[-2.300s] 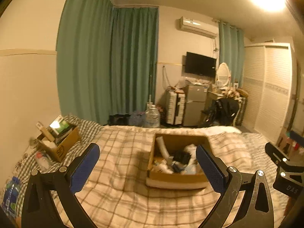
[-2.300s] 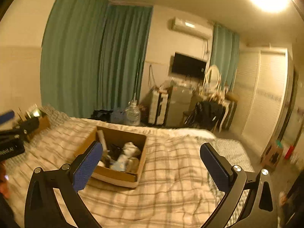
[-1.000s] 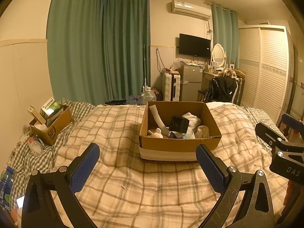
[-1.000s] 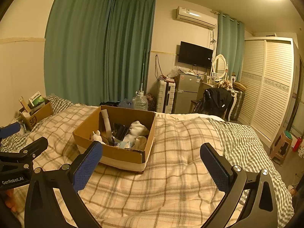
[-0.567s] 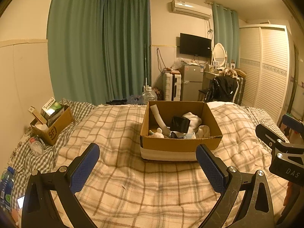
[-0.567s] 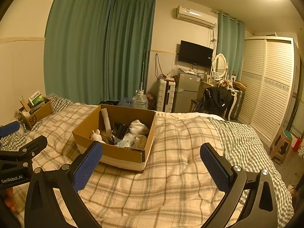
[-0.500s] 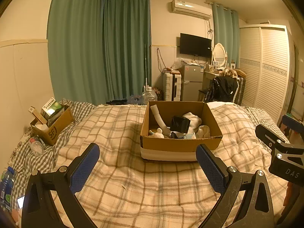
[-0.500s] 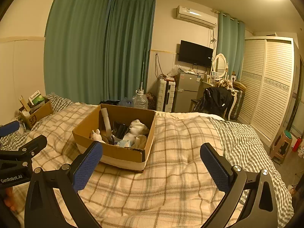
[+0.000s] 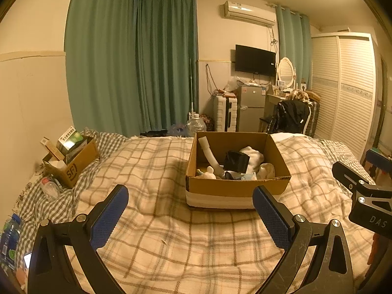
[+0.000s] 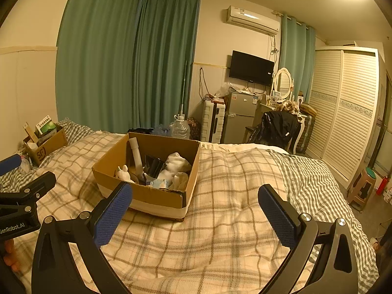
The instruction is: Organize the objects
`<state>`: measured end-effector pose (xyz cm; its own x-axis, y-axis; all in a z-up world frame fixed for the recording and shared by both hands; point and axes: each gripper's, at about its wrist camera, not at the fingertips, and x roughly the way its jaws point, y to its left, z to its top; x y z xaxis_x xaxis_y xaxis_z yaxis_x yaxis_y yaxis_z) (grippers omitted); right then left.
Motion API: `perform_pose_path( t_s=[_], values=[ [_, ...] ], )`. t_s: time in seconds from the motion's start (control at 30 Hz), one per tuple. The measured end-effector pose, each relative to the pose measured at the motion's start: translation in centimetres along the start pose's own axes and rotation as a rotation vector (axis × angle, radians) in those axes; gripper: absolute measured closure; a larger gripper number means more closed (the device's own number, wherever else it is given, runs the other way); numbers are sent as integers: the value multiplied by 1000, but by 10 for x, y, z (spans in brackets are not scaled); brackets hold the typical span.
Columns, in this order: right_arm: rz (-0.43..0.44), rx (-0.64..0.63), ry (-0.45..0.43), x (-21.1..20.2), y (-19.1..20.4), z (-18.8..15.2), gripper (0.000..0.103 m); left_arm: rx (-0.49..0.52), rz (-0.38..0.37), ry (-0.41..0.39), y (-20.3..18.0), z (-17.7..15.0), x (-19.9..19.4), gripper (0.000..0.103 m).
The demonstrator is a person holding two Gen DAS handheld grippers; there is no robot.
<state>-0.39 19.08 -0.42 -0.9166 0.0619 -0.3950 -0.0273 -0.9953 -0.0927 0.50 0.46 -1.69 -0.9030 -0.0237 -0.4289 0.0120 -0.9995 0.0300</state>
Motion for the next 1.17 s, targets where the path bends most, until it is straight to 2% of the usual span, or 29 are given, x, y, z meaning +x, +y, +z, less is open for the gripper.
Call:
perform_pose_path(
  t_s=[0.37,1.17],
  values=[
    [4,7,2,2,-2,-1,0,28,19,-21,-5,-2,-4,0],
    [12,2,12,4,1,-3,0,2,1,10,-3,-3,-2,0]
  ],
)
